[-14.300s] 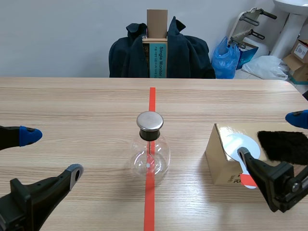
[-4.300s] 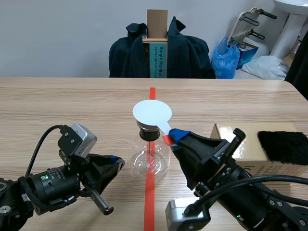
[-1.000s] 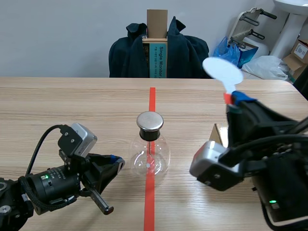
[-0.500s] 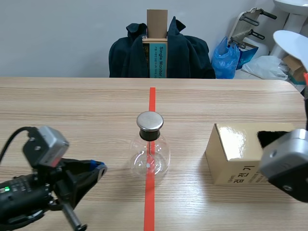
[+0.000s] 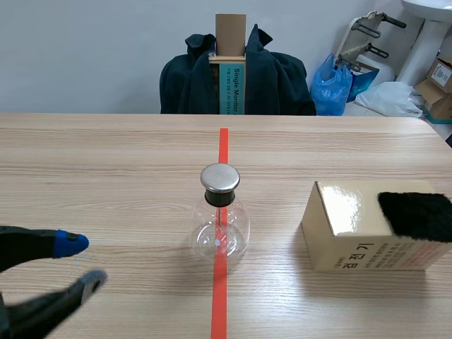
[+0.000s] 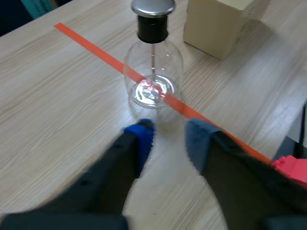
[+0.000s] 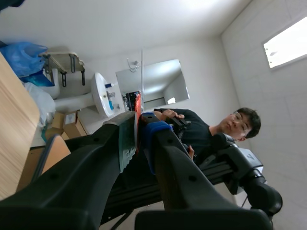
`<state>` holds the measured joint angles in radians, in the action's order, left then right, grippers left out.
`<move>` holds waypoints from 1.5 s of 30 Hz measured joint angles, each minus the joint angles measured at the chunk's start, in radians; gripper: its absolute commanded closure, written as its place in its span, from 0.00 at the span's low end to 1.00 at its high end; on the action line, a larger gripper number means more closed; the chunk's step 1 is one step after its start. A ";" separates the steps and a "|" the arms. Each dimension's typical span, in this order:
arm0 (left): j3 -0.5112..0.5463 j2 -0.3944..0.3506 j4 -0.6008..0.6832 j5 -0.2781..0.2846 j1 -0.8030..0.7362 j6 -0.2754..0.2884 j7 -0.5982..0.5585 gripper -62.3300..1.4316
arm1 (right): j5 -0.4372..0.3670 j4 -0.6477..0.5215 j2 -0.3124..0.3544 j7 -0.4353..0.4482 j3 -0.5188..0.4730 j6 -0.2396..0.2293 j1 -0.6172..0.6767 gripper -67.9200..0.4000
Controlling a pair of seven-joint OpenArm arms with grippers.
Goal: Do the electroscope experiment.
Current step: 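Rub the plate on the fur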
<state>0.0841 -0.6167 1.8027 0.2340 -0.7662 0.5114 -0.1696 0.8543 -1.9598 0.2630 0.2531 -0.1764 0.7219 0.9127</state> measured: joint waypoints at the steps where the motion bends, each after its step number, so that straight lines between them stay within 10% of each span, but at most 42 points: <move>1: 0.000 0.002 0.000 -0.002 -0.001 0.018 0.000 0.00 | -0.008 0.001 0.000 0.003 -0.011 0.000 0.000 0.98; 19: 0.000 0.011 0.000 -0.005 0.013 0.017 -0.025 0.00 | -0.077 0.540 -0.003 0.379 -0.016 0.003 -0.225 0.98; 45: 0.000 0.010 0.000 -0.005 0.013 0.017 -0.024 0.00 | 0.004 0.845 -0.002 0.512 0.008 0.008 -0.355 0.98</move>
<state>0.0837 -0.6064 1.8027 0.2287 -0.7532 0.5282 -0.1940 0.8581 -1.1149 0.2607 0.7654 -0.1680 0.7296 0.5575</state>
